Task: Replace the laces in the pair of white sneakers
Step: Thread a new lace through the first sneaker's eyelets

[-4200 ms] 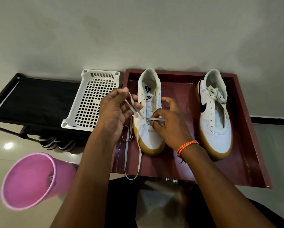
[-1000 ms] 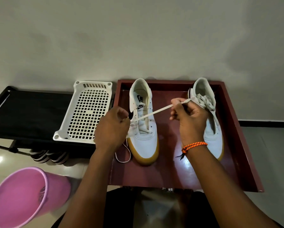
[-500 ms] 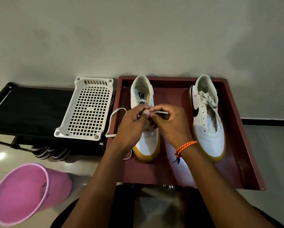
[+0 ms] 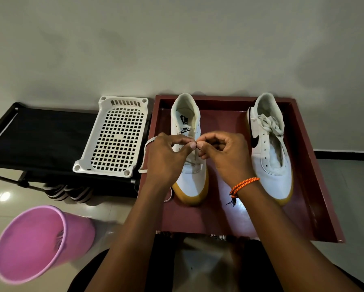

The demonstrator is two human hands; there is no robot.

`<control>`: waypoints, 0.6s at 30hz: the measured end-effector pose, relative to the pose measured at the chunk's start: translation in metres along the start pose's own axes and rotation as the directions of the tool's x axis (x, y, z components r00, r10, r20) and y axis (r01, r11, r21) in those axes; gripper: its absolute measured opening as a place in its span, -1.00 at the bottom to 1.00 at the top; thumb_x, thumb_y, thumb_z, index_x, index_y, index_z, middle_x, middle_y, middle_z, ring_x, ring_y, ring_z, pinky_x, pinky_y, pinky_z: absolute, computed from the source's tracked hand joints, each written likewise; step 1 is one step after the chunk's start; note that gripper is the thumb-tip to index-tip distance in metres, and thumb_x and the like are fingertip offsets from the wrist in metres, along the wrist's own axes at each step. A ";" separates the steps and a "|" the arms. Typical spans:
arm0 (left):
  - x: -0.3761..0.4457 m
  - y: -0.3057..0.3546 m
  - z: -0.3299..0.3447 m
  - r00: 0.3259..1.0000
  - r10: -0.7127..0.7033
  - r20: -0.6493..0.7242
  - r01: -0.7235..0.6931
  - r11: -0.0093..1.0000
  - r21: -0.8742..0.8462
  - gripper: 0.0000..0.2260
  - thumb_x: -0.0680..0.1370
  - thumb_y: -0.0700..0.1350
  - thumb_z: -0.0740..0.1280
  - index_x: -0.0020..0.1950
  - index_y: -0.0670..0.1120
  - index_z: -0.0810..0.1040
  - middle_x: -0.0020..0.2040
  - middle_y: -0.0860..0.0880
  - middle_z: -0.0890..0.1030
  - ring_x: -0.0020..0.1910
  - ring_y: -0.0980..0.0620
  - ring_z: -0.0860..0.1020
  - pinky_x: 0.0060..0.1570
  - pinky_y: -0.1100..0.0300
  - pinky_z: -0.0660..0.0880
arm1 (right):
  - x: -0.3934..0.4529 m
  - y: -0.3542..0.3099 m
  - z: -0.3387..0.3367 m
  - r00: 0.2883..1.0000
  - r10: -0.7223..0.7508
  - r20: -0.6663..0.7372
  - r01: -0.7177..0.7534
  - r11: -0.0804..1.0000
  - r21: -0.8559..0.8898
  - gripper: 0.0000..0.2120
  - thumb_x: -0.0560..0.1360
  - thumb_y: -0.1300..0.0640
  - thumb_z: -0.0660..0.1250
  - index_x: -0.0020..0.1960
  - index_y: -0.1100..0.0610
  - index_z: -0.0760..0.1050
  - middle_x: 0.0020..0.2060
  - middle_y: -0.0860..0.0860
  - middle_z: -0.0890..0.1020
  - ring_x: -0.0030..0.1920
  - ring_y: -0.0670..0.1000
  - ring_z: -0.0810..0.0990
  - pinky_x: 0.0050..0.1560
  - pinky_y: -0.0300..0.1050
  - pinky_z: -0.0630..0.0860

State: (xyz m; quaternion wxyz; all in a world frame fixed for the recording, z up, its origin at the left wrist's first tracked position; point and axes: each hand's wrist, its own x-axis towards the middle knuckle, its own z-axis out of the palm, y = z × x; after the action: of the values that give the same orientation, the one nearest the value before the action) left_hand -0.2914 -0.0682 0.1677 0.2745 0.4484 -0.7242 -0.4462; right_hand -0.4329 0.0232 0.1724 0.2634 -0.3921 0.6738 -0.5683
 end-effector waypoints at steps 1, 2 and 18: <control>0.000 0.001 0.000 1.000 0.000 0.001 0.000 1.000 0.012 -0.98 0.55 0.02 0.55 -0.04 0.15 0.79 -0.04 0.11 0.73 0.03 0.24 0.55 0.01 0.17 0.47 | 0.000 0.000 0.000 1.000 -0.002 0.003 0.002 1.000 -0.010 -0.91 0.54 0.34 0.49 -0.06 0.19 0.72 -0.31 0.04 0.72 -0.32 0.02 0.72 -0.22 -0.14 0.67; -0.001 0.002 0.000 1.000 -0.003 -0.003 0.003 0.999 0.033 -0.97 0.55 0.02 0.56 -0.05 0.16 0.78 -0.04 0.10 0.71 0.00 0.24 0.54 -0.03 0.19 0.44 | 0.000 0.001 0.000 1.000 -0.004 0.007 0.004 1.000 -0.026 -0.91 0.54 0.35 0.48 -0.07 0.19 0.72 -0.32 0.04 0.72 -0.32 0.01 0.71 -0.22 -0.13 0.67; -0.008 -0.005 0.023 0.985 -0.171 -0.035 0.174 0.963 0.205 -0.90 0.57 -0.14 0.54 -0.13 0.01 0.79 -0.27 0.22 0.61 -0.23 0.17 0.61 -0.30 0.27 0.36 | -0.002 0.020 -0.010 0.973 0.220 0.072 -0.189 0.935 -0.301 -0.80 0.40 0.28 0.61 -0.06 0.05 0.70 -0.25 -0.08 0.72 -0.23 -0.11 0.70 -0.06 -0.16 0.67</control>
State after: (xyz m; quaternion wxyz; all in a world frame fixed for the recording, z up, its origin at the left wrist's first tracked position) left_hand -0.3040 -0.0525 0.1527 0.1925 0.5397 -0.7226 -0.3865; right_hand -0.4442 0.0316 0.1546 0.2950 -0.3835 0.7727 -0.4110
